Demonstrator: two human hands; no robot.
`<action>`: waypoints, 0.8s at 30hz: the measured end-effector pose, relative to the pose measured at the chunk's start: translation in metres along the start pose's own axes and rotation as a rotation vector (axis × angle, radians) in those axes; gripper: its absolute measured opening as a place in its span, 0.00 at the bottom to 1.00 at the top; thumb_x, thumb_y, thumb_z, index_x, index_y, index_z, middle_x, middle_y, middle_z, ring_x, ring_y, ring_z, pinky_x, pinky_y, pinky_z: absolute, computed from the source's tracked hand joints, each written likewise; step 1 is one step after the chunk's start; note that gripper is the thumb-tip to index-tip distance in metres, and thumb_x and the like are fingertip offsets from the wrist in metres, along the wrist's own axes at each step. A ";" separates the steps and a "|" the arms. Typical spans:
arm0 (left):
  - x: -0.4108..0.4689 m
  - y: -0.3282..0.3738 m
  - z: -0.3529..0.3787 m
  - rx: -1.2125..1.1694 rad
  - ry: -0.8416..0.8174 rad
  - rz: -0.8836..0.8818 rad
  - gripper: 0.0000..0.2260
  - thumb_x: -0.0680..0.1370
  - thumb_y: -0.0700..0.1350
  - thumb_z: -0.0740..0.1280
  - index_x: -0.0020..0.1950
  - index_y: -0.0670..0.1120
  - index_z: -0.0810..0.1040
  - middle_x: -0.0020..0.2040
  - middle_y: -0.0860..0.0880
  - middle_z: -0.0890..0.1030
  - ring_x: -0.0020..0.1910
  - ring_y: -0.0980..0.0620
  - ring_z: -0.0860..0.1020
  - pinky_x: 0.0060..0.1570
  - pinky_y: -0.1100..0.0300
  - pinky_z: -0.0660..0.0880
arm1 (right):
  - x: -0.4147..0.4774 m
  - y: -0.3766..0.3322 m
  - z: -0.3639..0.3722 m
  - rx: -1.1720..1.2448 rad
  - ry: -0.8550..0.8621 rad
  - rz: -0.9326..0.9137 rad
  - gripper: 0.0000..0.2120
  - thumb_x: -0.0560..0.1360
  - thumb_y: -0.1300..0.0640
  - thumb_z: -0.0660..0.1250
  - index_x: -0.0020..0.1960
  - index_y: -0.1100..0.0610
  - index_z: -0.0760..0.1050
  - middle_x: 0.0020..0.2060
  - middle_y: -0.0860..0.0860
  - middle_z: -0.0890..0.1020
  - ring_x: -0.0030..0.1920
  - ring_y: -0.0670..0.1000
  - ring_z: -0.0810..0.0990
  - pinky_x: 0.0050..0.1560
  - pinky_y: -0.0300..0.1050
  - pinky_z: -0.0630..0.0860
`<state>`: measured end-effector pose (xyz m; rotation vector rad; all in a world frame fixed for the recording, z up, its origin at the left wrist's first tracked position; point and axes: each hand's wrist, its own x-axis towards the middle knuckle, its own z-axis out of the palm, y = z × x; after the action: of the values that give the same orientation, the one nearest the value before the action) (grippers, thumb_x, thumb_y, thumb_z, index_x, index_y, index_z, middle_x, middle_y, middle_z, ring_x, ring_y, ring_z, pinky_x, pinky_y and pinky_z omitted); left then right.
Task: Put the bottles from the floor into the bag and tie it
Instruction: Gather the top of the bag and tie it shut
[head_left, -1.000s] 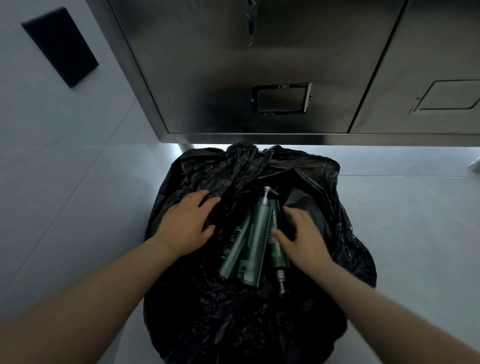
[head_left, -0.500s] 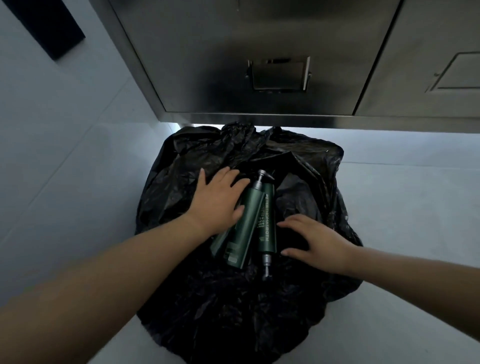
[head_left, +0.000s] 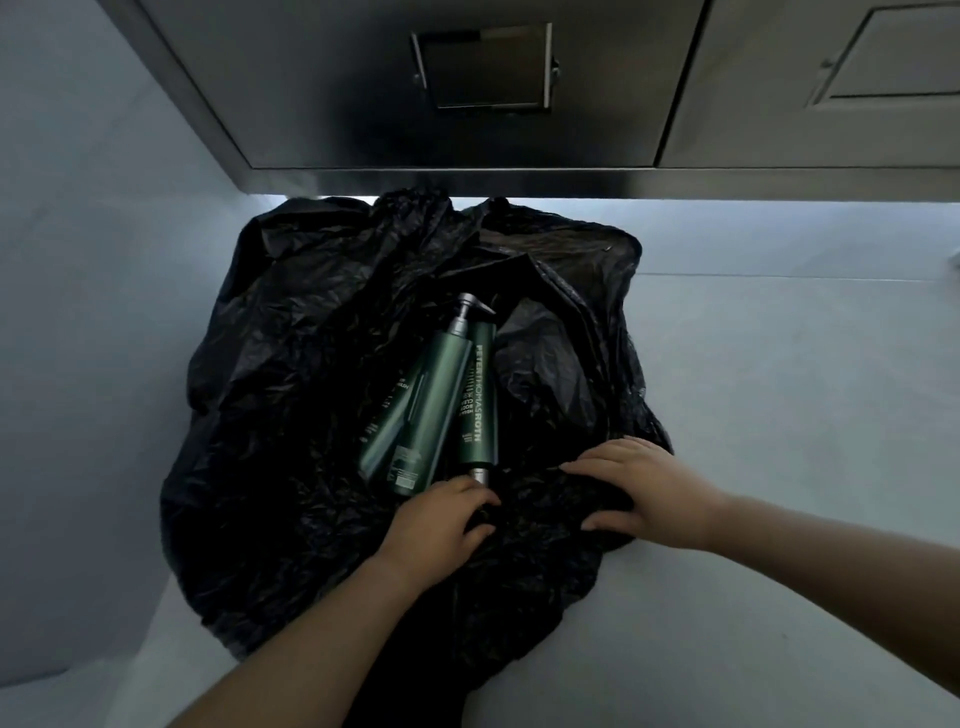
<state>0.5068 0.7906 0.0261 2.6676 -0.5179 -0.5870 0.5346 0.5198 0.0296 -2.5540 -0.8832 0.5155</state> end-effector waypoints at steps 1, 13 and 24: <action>0.001 0.000 -0.001 -0.009 0.012 -0.006 0.14 0.77 0.51 0.64 0.61 0.54 0.75 0.60 0.55 0.76 0.58 0.55 0.75 0.52 0.63 0.72 | 0.001 0.000 -0.001 0.012 0.004 0.011 0.30 0.71 0.36 0.63 0.69 0.46 0.66 0.63 0.48 0.75 0.64 0.49 0.70 0.67 0.41 0.59; 0.017 -0.020 -0.030 -0.051 0.120 -0.143 0.06 0.73 0.41 0.69 0.49 0.48 0.81 0.48 0.50 0.82 0.48 0.52 0.79 0.45 0.63 0.70 | -0.026 0.001 -0.004 0.001 -0.040 0.064 0.19 0.73 0.41 0.64 0.60 0.49 0.76 0.55 0.48 0.78 0.59 0.50 0.73 0.61 0.43 0.68; 0.042 0.004 -0.074 0.104 0.099 0.021 0.12 0.74 0.53 0.67 0.57 0.55 0.75 0.54 0.54 0.78 0.54 0.55 0.76 0.52 0.57 0.75 | 0.017 0.007 -0.055 0.175 0.453 0.238 0.17 0.70 0.48 0.71 0.56 0.53 0.78 0.54 0.52 0.79 0.55 0.52 0.77 0.58 0.39 0.68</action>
<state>0.5748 0.7888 0.0766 2.7691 -0.5617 -0.4296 0.5755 0.5122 0.0694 -2.4742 -0.3620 0.0623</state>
